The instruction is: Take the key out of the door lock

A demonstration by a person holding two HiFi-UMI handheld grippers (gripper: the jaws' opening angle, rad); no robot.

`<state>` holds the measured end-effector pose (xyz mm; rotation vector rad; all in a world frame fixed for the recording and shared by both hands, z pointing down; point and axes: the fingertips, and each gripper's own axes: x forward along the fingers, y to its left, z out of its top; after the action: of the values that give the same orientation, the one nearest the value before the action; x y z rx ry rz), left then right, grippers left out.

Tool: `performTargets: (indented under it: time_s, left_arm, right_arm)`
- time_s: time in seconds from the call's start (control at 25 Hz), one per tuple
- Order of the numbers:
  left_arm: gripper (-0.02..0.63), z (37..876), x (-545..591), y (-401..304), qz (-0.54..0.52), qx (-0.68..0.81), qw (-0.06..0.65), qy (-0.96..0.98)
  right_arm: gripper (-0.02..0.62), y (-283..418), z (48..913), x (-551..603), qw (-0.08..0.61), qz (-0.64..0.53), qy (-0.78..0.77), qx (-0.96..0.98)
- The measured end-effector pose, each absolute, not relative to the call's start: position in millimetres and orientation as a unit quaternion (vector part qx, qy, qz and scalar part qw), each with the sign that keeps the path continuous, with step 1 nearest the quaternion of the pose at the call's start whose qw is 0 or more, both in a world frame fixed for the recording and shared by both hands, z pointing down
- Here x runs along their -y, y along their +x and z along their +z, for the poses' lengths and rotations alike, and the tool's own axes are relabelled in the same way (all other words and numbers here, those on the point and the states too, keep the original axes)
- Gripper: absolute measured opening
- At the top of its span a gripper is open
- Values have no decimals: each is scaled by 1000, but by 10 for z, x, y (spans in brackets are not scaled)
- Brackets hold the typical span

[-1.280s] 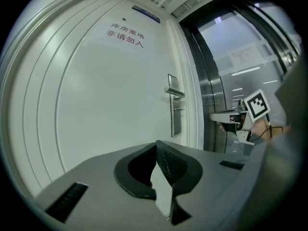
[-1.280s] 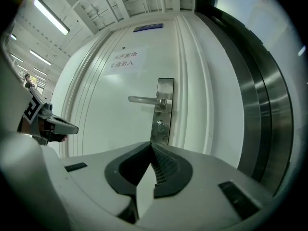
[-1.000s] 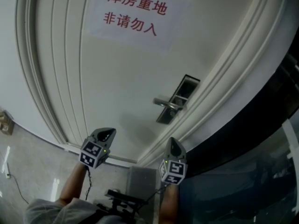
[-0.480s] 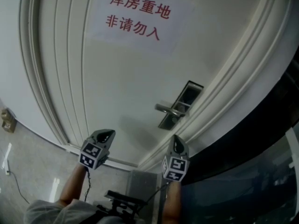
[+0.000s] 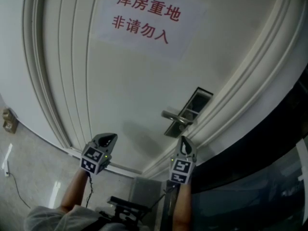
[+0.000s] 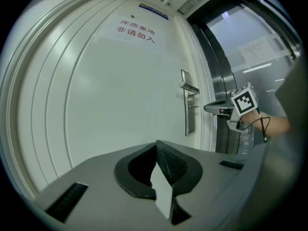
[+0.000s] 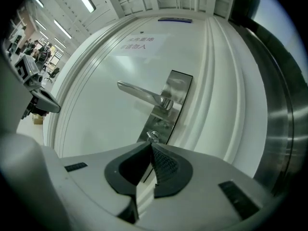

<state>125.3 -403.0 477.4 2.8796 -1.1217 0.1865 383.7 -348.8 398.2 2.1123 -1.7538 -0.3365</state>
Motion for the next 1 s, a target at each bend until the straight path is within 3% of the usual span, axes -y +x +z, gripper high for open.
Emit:
performTargets:
  time_s: [1.0]
  left_arm:
    - [5,4796,4090,1199,56,377,31,924]
  right_arm:
    - [69,3801,3946,3745,381,-251,684,569]
